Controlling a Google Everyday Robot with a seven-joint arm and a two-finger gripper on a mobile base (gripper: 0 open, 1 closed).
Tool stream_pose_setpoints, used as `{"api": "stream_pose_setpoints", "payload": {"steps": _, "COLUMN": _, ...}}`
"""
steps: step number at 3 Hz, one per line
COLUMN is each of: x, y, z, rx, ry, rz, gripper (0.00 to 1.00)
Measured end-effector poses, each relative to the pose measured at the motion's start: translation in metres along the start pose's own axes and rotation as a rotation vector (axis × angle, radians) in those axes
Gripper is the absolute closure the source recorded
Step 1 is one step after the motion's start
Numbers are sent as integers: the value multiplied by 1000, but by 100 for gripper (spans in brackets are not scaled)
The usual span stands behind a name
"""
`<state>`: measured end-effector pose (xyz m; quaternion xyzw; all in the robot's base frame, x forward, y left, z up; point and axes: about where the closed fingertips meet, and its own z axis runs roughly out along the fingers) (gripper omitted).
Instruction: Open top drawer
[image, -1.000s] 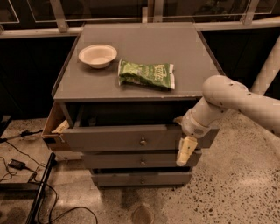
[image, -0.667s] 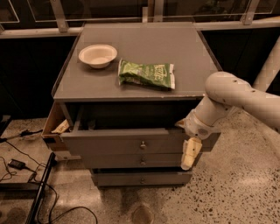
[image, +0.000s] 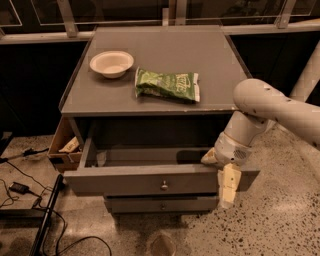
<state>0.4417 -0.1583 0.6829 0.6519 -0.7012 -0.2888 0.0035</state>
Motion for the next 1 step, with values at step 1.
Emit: {"api": "stream_pose_setpoints", "payload": {"steps": 1, "x": 3, "y": 7, "z": 1, "rx": -30, "ry": 9, "rz": 0, "gripper": 0}}
